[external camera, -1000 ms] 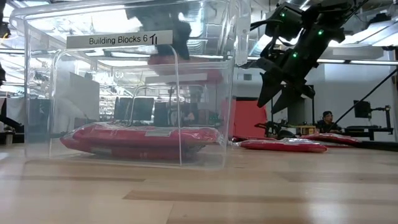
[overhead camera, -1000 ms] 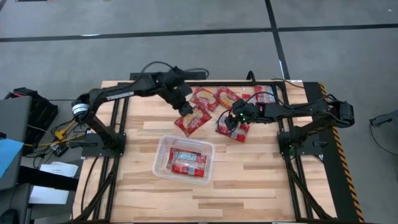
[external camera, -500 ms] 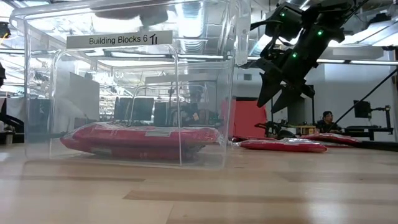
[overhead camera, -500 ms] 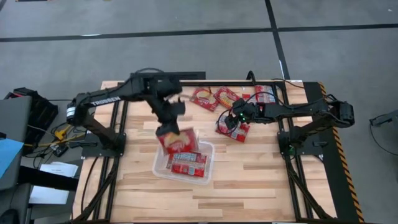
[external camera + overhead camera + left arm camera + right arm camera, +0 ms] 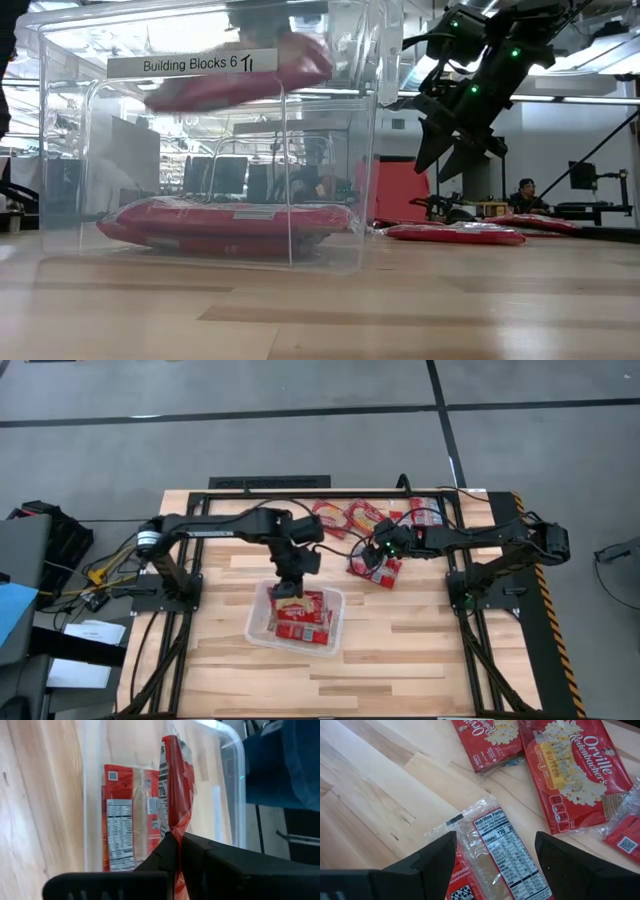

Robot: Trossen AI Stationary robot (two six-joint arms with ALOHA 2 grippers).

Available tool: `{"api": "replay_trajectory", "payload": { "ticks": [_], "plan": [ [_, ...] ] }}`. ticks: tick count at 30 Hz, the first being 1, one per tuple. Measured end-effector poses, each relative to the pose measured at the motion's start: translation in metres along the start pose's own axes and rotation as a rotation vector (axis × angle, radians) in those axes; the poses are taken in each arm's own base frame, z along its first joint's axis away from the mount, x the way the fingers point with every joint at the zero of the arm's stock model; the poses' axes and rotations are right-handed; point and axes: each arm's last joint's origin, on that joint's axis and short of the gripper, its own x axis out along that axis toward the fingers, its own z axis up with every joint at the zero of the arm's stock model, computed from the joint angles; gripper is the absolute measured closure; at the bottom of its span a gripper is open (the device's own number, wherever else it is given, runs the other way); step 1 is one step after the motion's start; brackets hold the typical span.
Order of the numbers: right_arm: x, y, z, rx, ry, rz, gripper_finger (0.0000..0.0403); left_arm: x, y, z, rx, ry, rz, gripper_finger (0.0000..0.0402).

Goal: Sort popcorn bags into baskets
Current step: Put the red popcorn bag into the container

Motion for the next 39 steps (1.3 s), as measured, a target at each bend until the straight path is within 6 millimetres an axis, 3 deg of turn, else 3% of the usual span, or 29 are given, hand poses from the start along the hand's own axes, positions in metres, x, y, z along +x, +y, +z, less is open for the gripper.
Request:
{"api": "replay_trajectory", "payload": {
  "ticks": [12,23,39],
  "plan": [
    [0.000,-0.001,0.000,-0.007,0.000,-0.004,0.0108,0.027,0.016,0.003,0.011,0.043,-0.104,0.0401],
    [0.000,-0.001,0.000,-0.008,-0.001,-0.009,0.0108,0.033,0.034,0.002,0.000,0.062,-0.098,0.0401],
    [0.000,-0.001,0.000,-0.010,-0.003,-0.014,0.0108,0.040,0.043,0.003,-0.005,0.061,-0.123,0.0395]
  ]
}}
